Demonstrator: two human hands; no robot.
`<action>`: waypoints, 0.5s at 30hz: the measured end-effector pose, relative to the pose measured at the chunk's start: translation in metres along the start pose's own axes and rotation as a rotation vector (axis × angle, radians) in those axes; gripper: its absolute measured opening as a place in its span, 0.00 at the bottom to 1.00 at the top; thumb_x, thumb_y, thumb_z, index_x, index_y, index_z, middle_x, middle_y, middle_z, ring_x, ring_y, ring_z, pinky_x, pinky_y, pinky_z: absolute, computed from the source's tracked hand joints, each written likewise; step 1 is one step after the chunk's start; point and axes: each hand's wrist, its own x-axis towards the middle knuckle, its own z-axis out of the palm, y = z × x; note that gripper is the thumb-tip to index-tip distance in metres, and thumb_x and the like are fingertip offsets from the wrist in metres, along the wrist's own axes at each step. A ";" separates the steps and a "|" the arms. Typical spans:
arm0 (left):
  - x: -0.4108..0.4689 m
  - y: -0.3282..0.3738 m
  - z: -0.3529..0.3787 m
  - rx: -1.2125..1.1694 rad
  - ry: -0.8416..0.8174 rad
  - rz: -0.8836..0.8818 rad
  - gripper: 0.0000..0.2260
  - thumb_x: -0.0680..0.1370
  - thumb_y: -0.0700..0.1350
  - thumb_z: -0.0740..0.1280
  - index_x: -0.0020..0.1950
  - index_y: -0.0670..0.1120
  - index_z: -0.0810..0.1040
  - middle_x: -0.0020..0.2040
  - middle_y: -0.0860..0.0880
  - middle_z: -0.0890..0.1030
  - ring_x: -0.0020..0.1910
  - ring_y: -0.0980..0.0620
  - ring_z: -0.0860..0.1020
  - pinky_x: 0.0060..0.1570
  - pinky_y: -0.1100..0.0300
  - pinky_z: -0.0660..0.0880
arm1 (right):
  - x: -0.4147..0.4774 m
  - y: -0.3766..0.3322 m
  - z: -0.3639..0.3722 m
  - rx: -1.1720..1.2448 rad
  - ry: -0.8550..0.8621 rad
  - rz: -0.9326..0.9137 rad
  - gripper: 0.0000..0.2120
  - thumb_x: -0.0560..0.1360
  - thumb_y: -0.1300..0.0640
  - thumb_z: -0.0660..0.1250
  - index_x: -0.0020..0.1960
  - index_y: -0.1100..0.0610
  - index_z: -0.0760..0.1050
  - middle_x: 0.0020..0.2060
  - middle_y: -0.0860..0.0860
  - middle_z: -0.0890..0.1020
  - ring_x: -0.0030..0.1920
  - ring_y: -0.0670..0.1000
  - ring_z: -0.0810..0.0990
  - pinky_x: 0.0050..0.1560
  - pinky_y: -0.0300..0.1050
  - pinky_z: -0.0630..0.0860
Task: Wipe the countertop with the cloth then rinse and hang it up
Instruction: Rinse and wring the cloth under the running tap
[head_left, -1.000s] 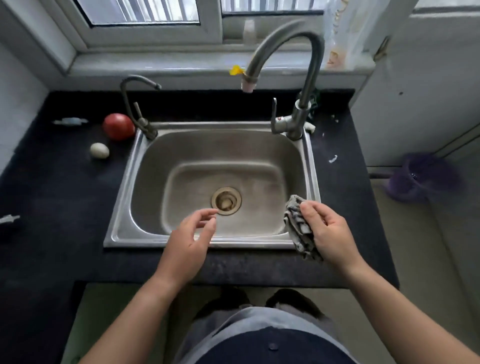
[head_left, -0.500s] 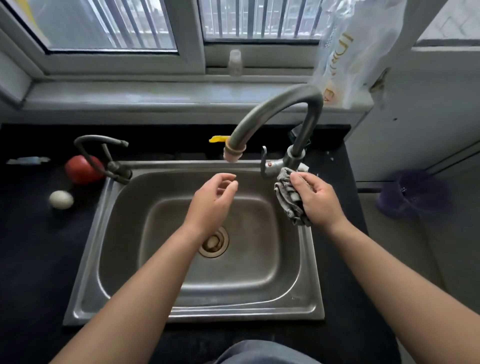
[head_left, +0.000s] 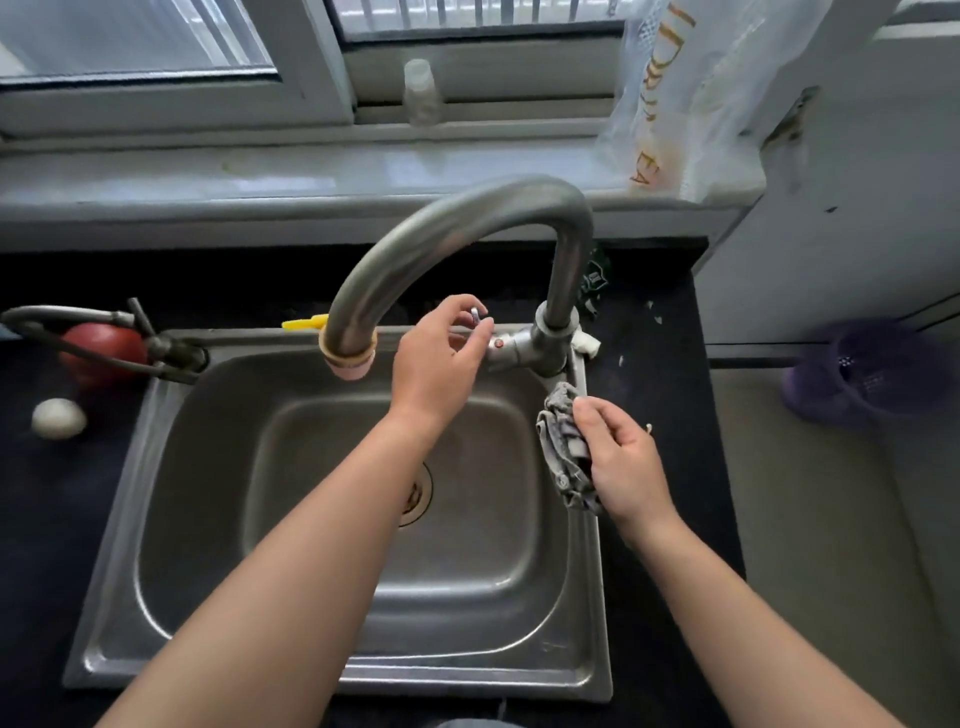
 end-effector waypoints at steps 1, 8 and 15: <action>0.000 -0.002 0.000 0.003 0.003 0.001 0.04 0.75 0.50 0.67 0.49 0.54 0.77 0.42 0.57 0.80 0.39 0.64 0.79 0.45 0.60 0.76 | 0.000 0.000 0.000 0.007 -0.006 0.002 0.07 0.77 0.54 0.64 0.45 0.50 0.81 0.38 0.44 0.85 0.42 0.39 0.82 0.41 0.28 0.73; -0.012 -0.009 -0.005 -0.017 0.014 -0.014 0.06 0.74 0.50 0.66 0.42 0.63 0.73 0.40 0.71 0.77 0.36 0.66 0.78 0.38 0.70 0.72 | -0.003 0.000 0.005 0.018 -0.036 0.005 0.07 0.77 0.54 0.64 0.46 0.50 0.81 0.38 0.44 0.85 0.42 0.39 0.81 0.41 0.28 0.73; -0.021 -0.018 -0.006 -0.079 0.001 -0.018 0.05 0.74 0.49 0.67 0.47 0.59 0.75 0.43 0.63 0.78 0.37 0.64 0.78 0.41 0.67 0.74 | -0.008 -0.002 0.014 0.004 -0.026 0.001 0.07 0.77 0.53 0.64 0.45 0.49 0.81 0.40 0.45 0.85 0.43 0.40 0.82 0.43 0.29 0.74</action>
